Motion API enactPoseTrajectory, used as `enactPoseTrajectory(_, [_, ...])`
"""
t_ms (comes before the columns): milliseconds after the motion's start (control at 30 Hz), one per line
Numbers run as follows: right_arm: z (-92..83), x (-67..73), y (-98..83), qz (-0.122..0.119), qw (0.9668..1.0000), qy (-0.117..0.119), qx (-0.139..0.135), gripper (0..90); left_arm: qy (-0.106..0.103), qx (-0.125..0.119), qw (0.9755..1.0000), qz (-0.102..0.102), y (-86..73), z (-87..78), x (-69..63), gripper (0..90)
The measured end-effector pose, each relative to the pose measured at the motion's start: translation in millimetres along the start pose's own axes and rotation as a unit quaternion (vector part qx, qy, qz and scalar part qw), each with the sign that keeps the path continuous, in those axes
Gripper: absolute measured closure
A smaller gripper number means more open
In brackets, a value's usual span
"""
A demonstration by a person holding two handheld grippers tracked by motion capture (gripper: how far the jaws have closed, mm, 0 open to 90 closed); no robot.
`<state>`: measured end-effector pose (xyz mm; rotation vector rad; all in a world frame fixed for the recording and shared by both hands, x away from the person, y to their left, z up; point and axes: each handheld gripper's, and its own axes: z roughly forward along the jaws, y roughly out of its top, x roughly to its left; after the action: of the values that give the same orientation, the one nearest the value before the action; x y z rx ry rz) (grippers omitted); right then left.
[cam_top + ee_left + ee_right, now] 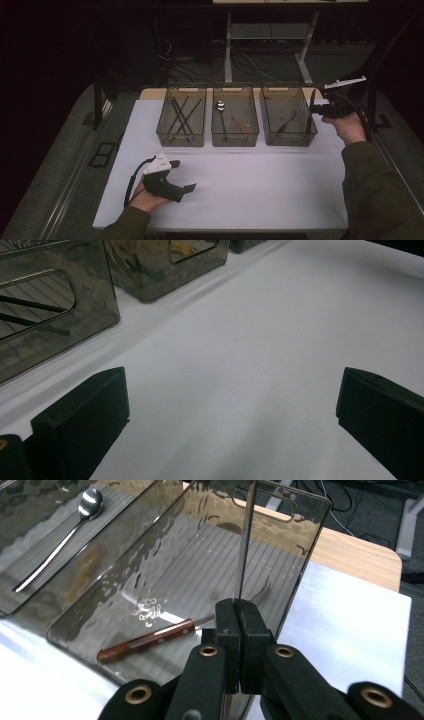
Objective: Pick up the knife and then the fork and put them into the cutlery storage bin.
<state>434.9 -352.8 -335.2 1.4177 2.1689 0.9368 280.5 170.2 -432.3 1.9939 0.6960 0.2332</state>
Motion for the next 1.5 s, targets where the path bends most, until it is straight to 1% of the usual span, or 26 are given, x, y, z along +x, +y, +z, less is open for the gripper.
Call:
enactPoseTrajectory(133, [13.6, 3.2, 2.3, 0.002, 1.0, -0.002, -0.004, 89.5, -0.001, 0.0, 1.0, 0.001, 0.1, 0.5, 0.0, 0.0])
enactPoseTrajectory(200, [22.4, 5.8, 3.1, -0.005, 1.0, 0.002, -0.008, 89.5, -0.002, 0.001, 1.0, 0.001, 0.0, 0.9, -0.3, 0.0])
enactPoseTrajectory(300, [34.8, 10.1, 4.9, -0.013, 0.9999, -0.003, -0.008, 89.5, -0.003, 0.002, 1.0, 0.002, 0.3, 0.9, -0.7, 0.0])
enactPoseTrajectory(433, [48.0, 12.6, 6.1, -0.015, 0.9999, -0.007, -0.004, 88.5, -0.005, 0.003, 1.0, 0.003, 0.7, 0.4, -0.2, 0.0])
enactPoseTrajectory(467, [49.8, 12.8, 6.1, -0.014, 0.9999, -0.007, -0.003, 87.4, -0.005, 0.002, 1.0, 0.003, 0.8, 0.4, -0.2, 0.0])
enactPoseTrajectory(500, [52.1, 12.7, 5.9, -0.012, 0.9999, -0.01, -0.002, 81.4, -0.005, 0.001, 1.0, 0.003, 0.7, 0.6, -0.3, 0.0])
enactPoseTrajectory(567, [53.8, 12.4, 4.7, -0.004, 1.0, -0.007, -0.001, 73.9, -0.005, 0.002, 1.0, 0.004, 0.7, 0.7, -0.2, 0.0])
enactPoseTrajectory(633, [54.1, 12.3, 2.7, 0.008, 1.0, 0.002, -0.003, 64.6, -0.005, 0.002, 1.0, 0.004, 0.8, 0.9, -0.3, 0.0])
enactPoseTrajectory(733, [53.0, 12.3, -0.7, 0.01, 0.9999, 0.009, -0.005, 54.1, -0.005, 0.002, 1.0, 0.004, 0.9, 1.0, -0.3, 0.0])
enactPoseTrajectory(767, [52.7, 12.9, -1.5, 0.014, 0.9998, 0.01, -0.009, 50.6, -0.004, 0.002, 1.0, 0.004, 0.9, 1.0, -0.1, 0.0])
enactPoseTrajectory(867, [50.5, 14.0, -4.7, 0.013, 0.9994, 0.029, -0.014, 41.6, -0.004, 0.005, 1.0, 0.004, 0.9, 1.1, 0.3, 0.0])
enactPoseTrajectory(900, [49.4, 15.3, -5.8, 0.014, 0.9992, 0.033, -0.016, 40.1, -0.004, 0.005, 1.0, 0.004, 0.9, 1.2, 0.3, 0.0])
enactPoseTrajectory(933, [48.3, 16.0, -6.8, 0.01, 0.9991, 0.035, -0.023, 38.0, -0.004, 0.006, 1.0, 0.004, 0.8, 1.2, 0.3, 0.0])
enactPoseTrajectory(1000, [45.2, 18.7, -9.1, 0.017, 0.9984, 0.044, -0.032, 32.7, -0.004, 0.005, 1.0, 0.003, 0.4, 1.7, -0.1, 0.0])
enactPoseTrajectory(1067, [41.1, 21.6, -11.6, 0.018, 0.9976, 0.05, -0.044, 28.4, -0.004, 0.008, 0.9999, 0.005, 0.2, 2.2, 0.0, 0.0])
enactPoseTrajectory(1200, [33.0, 27.5, -18.1, 0.022, 0.9953, 0.063, -0.069, 21.1, -0.005, 0.01, 0.9999, 0.006, -0.1, 3.6, -0.8, 0.1])
enactPoseTrajectory(1300, [27.5, 34.0, -24.5, 0.027, 0.9937, 0.072, -0.081, 18.7, -0.005, 0.011, 0.9999, 0.006, -0.3, 4.0, -1.1, 0.1])
enactPoseTrajectory(1433, [20.1, 44.8, -34.6, 0.019, 0.9917, 0.082, -0.097, 17.5, -0.005, 0.012, 0.9999, 0.007, -0.4, 4.1, -1.4, 0.1])
enactPoseTrajectory(1500, [16.0, 50.7, -39.1, 0.014, 0.9916, 0.082, -0.099, 17.5, -0.004, 0.012, 0.9999, 0.007, -0.4, 4.1, -1.5, 0.1])
